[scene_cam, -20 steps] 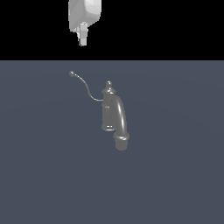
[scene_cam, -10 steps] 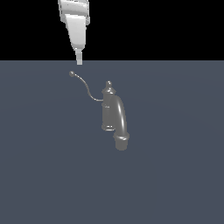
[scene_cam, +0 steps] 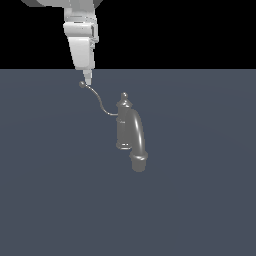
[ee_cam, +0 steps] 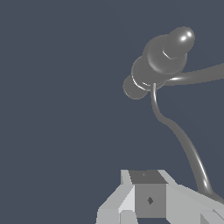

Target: Turn on the faucet by rotating a designated handle.

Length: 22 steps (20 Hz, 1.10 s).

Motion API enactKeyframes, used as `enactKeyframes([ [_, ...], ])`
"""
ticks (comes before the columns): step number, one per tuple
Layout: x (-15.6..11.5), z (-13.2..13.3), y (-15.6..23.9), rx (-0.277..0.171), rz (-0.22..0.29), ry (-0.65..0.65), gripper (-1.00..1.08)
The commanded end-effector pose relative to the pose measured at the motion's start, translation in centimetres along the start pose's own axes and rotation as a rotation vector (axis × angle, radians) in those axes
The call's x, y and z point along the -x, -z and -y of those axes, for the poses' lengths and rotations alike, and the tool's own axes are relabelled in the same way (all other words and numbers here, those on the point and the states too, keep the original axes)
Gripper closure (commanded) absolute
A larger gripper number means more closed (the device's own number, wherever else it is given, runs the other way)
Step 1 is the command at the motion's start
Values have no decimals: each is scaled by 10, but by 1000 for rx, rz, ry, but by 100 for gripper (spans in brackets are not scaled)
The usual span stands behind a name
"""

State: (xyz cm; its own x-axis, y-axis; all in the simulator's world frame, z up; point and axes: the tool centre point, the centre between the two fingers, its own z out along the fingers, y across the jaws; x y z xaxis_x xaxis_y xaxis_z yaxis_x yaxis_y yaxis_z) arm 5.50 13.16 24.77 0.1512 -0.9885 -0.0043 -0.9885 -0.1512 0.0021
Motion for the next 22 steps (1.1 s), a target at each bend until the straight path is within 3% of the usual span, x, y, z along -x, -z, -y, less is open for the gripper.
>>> enactKeyframes([
  [1,1,2,-4,-2,-3,-15,108],
  [8,2,3,-5,-2,-4,-19,108],
  [22,2,-36,-6,-2,-4,-19,108],
])
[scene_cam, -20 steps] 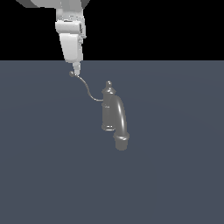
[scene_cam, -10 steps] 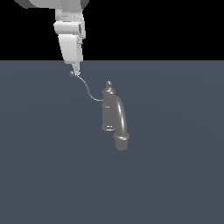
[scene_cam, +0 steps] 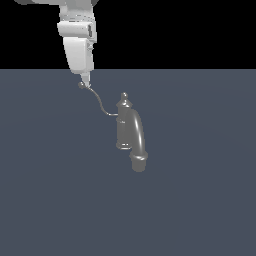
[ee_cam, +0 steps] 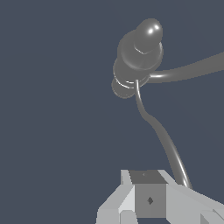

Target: Turn on the faucet by rotating a designated handle.

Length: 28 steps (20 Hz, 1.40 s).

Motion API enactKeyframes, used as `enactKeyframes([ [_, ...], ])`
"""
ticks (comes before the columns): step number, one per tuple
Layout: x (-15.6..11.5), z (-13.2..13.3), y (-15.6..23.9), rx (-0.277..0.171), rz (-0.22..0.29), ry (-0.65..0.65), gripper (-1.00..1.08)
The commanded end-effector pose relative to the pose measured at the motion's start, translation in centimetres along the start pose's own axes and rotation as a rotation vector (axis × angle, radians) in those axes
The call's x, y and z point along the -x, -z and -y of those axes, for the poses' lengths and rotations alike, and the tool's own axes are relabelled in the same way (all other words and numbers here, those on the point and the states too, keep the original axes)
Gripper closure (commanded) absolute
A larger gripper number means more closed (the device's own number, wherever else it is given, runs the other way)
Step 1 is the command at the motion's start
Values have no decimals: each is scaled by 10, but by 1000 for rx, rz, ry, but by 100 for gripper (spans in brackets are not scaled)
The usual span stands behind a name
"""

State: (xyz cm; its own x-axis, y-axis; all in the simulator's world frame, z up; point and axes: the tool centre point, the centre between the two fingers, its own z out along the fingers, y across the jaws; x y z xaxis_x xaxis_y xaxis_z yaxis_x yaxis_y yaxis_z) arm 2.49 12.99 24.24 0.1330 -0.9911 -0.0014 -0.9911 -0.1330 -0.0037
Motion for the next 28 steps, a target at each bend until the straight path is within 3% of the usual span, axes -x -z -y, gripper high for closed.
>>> enactKeyframes([
  [1,-1,-9,0,4,-1,-1,108],
  [19,-2,-61,0,4,-1,-2,108],
  [20,-9,-51,7,-17,-1,-14,108],
  [28,-29,-76,5,-10,-1,-10,108],
])
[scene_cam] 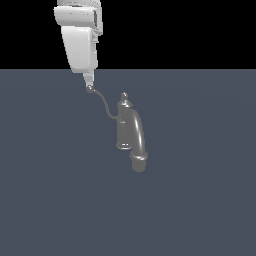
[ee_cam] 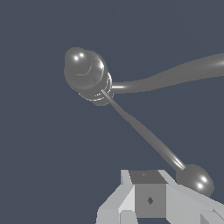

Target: Turn on the faucet by rotating a designated handle.

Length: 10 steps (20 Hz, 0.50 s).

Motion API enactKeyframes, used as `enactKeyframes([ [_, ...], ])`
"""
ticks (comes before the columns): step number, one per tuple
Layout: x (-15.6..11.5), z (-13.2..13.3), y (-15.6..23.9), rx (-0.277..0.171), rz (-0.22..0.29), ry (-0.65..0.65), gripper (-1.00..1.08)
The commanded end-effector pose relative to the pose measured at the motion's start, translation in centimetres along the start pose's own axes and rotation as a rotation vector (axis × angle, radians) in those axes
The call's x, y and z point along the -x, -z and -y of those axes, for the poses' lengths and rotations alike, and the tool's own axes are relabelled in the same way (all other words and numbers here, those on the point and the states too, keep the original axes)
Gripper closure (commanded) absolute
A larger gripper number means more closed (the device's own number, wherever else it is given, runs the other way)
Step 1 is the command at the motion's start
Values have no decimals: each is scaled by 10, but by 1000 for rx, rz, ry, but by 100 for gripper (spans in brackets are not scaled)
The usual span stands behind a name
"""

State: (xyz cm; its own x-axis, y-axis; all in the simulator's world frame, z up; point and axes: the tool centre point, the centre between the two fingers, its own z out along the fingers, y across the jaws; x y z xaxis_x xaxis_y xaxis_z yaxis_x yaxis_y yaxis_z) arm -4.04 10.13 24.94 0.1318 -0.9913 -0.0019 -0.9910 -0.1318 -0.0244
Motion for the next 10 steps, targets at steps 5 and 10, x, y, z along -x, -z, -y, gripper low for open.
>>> enactKeyframes([
  [5,-22,-24,-3,14,-2,-6,108],
  [10,-35,-40,-4,19,-2,-4,108],
])
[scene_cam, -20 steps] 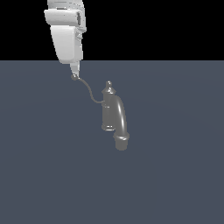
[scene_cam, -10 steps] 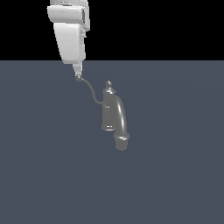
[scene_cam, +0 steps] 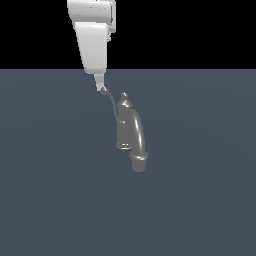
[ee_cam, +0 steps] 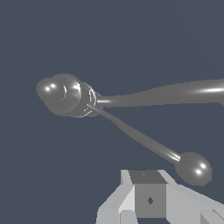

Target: Turn on the faucet by rotating a designated handle.

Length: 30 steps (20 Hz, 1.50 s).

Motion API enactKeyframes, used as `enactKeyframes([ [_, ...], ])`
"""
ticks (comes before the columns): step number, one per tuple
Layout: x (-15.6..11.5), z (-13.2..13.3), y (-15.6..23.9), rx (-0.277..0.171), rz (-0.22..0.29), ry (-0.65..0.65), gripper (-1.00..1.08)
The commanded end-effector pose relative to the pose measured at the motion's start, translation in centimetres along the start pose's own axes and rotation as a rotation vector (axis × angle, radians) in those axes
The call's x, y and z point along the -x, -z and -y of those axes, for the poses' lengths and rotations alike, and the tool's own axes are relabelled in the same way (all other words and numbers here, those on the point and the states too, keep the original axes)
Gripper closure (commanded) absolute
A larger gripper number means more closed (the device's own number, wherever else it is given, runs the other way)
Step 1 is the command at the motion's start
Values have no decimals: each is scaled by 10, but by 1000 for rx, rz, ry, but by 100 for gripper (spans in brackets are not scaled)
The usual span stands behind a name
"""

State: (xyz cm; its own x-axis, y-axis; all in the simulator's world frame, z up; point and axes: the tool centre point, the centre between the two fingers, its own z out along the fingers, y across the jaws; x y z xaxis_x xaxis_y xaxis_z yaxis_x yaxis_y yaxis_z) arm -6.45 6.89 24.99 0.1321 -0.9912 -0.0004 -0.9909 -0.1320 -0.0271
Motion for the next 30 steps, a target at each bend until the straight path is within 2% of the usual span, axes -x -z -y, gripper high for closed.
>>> enactKeyframes([
  [1,-9,-15,-6,22,0,-4,108],
  [7,-23,-32,-6,26,0,-1,108],
  [8,-15,-21,3,-1,1,7,108],
  [26,-120,-30,-6,26,0,-1,108],
  [27,-120,-30,-6,26,0,-1,108],
  [28,-102,-21,3,3,1,26,108],
  [30,-107,-17,2,5,1,24,108],
])
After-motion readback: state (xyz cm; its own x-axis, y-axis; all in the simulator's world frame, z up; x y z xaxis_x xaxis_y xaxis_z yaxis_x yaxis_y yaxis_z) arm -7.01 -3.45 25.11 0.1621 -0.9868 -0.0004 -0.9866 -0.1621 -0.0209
